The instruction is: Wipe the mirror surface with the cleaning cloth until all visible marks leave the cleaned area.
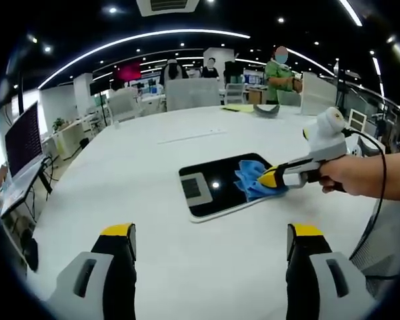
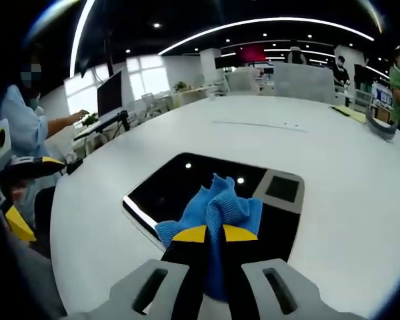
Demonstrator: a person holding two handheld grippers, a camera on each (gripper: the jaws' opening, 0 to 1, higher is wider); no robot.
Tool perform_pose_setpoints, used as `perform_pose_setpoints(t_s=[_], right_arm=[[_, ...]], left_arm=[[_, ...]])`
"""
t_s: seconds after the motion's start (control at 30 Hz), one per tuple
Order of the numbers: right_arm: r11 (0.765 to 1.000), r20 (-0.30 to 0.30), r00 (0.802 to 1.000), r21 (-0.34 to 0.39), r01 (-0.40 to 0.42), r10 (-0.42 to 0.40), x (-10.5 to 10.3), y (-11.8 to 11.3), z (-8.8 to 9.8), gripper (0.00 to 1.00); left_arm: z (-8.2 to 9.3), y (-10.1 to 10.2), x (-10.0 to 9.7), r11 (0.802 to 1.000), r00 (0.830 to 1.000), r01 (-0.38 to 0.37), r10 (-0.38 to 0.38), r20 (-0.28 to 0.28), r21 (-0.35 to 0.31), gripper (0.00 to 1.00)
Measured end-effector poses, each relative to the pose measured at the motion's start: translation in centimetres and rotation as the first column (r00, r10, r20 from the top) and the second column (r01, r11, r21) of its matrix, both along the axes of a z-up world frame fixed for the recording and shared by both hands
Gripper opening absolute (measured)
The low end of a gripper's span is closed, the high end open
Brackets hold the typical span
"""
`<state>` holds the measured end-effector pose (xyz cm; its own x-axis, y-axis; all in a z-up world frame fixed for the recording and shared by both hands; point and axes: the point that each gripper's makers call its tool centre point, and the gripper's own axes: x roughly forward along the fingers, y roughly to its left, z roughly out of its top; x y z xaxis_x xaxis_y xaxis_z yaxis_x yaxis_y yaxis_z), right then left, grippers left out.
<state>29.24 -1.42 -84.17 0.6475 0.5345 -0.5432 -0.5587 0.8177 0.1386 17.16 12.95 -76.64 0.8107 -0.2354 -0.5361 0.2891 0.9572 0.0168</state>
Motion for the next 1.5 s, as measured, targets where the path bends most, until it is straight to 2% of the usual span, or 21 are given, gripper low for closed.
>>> perform_pose_setpoints(t_s=[0.93,1.5], right_arm=[[0.999,-0.006,0.999,-0.004,0.054,-0.054,-0.3,-3.6,0.0,0.03],[0.998,0.005,0.998,-0.004,0.067,-0.067,-0.3,-3.9,0.1,0.03]], left_arm=[[-0.1,-0.2,0.0,1.000,1.000,0.010,-0.010,-0.003,0.010,0.94],[-0.1,-0.2,0.0,1.000,1.000,0.009,-0.009,-0.004,0.009,0.94]])
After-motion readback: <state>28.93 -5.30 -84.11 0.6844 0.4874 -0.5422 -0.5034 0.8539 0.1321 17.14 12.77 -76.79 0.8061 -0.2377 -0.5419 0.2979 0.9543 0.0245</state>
